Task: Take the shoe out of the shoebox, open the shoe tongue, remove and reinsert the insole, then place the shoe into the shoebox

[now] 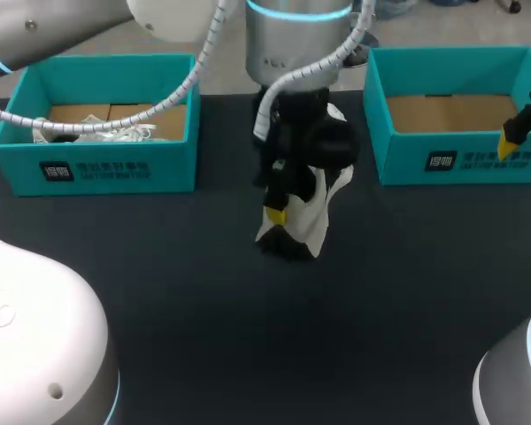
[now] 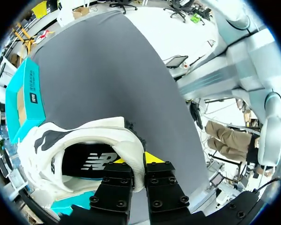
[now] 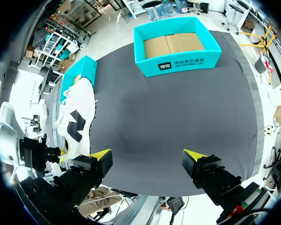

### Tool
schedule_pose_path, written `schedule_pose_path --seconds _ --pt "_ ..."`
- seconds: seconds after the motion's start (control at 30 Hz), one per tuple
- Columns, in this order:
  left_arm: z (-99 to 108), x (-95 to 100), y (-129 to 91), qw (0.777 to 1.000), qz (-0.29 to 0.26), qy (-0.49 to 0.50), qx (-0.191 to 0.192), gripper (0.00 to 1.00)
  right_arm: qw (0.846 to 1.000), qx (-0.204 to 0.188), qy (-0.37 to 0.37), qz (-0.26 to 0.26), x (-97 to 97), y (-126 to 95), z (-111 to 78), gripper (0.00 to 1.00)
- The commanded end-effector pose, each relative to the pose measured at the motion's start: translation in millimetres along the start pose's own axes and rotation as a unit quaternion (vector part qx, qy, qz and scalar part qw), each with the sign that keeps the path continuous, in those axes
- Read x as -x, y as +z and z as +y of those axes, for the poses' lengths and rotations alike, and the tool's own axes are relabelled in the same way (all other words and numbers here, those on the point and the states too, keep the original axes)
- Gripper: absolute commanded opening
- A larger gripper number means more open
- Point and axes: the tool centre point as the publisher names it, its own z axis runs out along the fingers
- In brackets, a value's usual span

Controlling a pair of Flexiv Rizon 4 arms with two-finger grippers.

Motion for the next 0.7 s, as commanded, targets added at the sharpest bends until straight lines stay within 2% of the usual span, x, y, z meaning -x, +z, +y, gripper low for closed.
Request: schedule_pose_path --seconds 0.03,0.07,0.23,0.4,0.6,0.67,0.7 --pt "52.5 9.9 -22.4 0.986 0.082 0.148 0.008 0.0 1.0 -0.003 0.0 -0.002 -1.3 -0.3 3.2 1.0" --pt "58.2 12.0 -24.6 0.985 0.08 0.153 0.015 0.0 1.0 -0.003 0.0 -0.002 -1.3 -0.3 3.2 1.0" --pt "117.0 19.1 -40.1 0.972 0.089 0.209 0.054 0.0 1.0 -0.003 0.0 -0.002 -1.3 -0.3 3.2 1.0" --pt "169.1 23.6 -45.7 0.96 0.101 0.242 0.096 0.0 1.0 -0.003 0.0 -0.002 -1.3 -0.3 3.2 1.0" --pt "231.0 30.3 -51.2 0.965 0.081 0.236 0.083 0.0 1.0 -0.003 0.0 -0.002 -1.3 -0.3 3.2 1.0" --pt "252.7 33.3 -53.3 0.972 0.068 0.223 0.042 0.0 1.0 -0.003 0.0 -0.002 -1.3 -0.3 3.2 1.0" --pt "252.7 33.3 -53.3 0.972 0.068 0.223 0.042 0.0 1.0 -0.003 0.0 -0.002 -1.3 -0.3 3.2 1.0"
